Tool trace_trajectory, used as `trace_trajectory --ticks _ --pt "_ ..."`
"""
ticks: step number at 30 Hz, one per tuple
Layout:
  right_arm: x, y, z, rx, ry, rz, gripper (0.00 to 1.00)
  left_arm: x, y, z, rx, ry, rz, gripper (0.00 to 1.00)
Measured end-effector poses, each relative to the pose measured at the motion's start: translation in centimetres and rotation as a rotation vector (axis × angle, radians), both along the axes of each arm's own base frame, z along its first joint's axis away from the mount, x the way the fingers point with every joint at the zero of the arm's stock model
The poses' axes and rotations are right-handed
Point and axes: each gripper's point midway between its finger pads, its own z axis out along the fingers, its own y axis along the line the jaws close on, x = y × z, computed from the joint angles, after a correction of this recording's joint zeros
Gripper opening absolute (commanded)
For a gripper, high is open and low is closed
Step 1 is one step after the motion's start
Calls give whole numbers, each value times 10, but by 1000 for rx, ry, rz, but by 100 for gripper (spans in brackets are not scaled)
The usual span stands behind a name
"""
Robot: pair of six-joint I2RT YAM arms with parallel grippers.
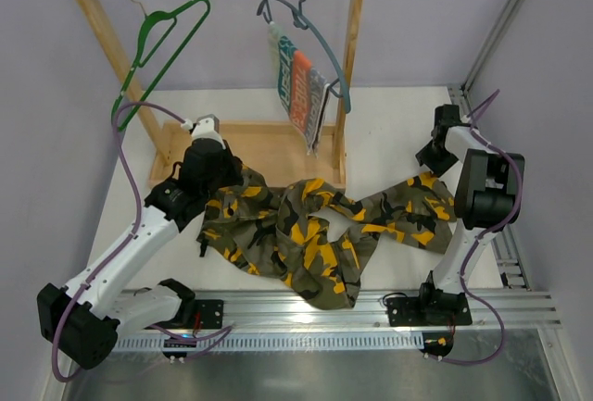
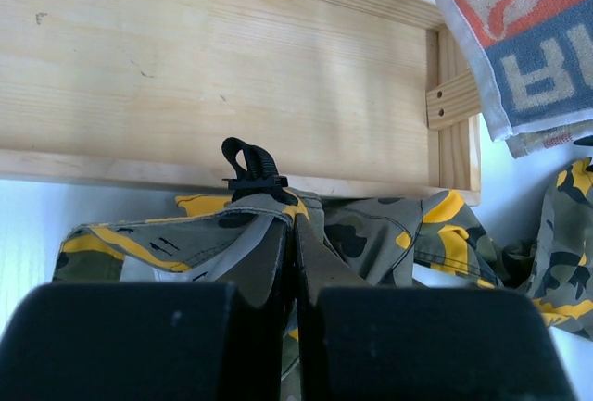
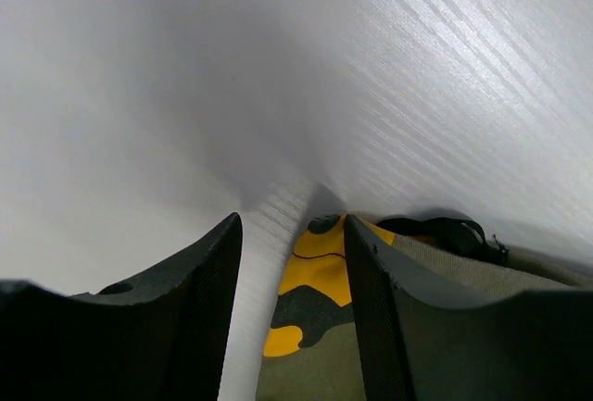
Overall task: Place the trousers on the hanger
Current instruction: Move the trousers to the center of the board, then fold the trousers
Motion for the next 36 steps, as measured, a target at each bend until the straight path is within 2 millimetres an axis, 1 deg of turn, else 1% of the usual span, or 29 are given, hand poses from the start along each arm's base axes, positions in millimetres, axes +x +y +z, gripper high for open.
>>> trace_trajectory --ticks 2,5,8,9,11,14,17,19,20,21,22,23,24,26,28,30,32,34,36 --pt "-2 -1 0 2 6 -1 45 0 0 0 -3 1 2 0" --pt "-4 -2 -2 4 23 1 42 0 0 0 -9 2 6 0" --pt "-5 -2 -2 5 33 8 31 0 0 -1 -17 6 15 0" --pt "-6 -2 -3 5 35 8 18 0 0 -2 -16 8 18 0" --pt "-7 -2 -3 8 40 13 4 -1 1 -4 -13 12 22 0" --pt "-8 -3 -3 12 44 16 4 0 4 -4 -8 13 34 0" --pt "-10 -6 1 3 58 34 4 -1 10 -8 14 24 62 0" --pt "-12 -10 11 -18 73 40 4 -3 18 -10 40 34 91 0" --pt "-12 -14 20 -36 71 39 4 -3 22 -11 55 39 109 0" --pt "-12 -19 34 -60 55 33 4 -3 28 -9 70 39 134 0" --pt "-12 -24 50 -84 33 24 4 -3 30 -8 74 39 146 0" --pt "-13 -30 69 -109 -1 13 4 -3 37 -5 89 36 181 0" --pt "-15 -37 94 -140 -52 -3 4 -3 42 -2 101 34 208 0" --pt "-25 -52 150 -203 -176 -47 4 -3 54 4 123 27 262 0" --pt "-44 -68 218 -268 -353 -109 4 -4 68 8 140 24 321 0" --pt "-64 -78 261 -315 -492 -151 4 -7 79 7 156 32 357 0" --pt "-88 -85 289 -351 -597 -196 4 -10 91 8 167 35 396 0" --pt "-106 -92 297 -369 -633 -231 4 -12 100 11 165 31 423 0" --pt "-119 -98 297 -378 -644 -264 4 -12 106 12 162 29 443 0"
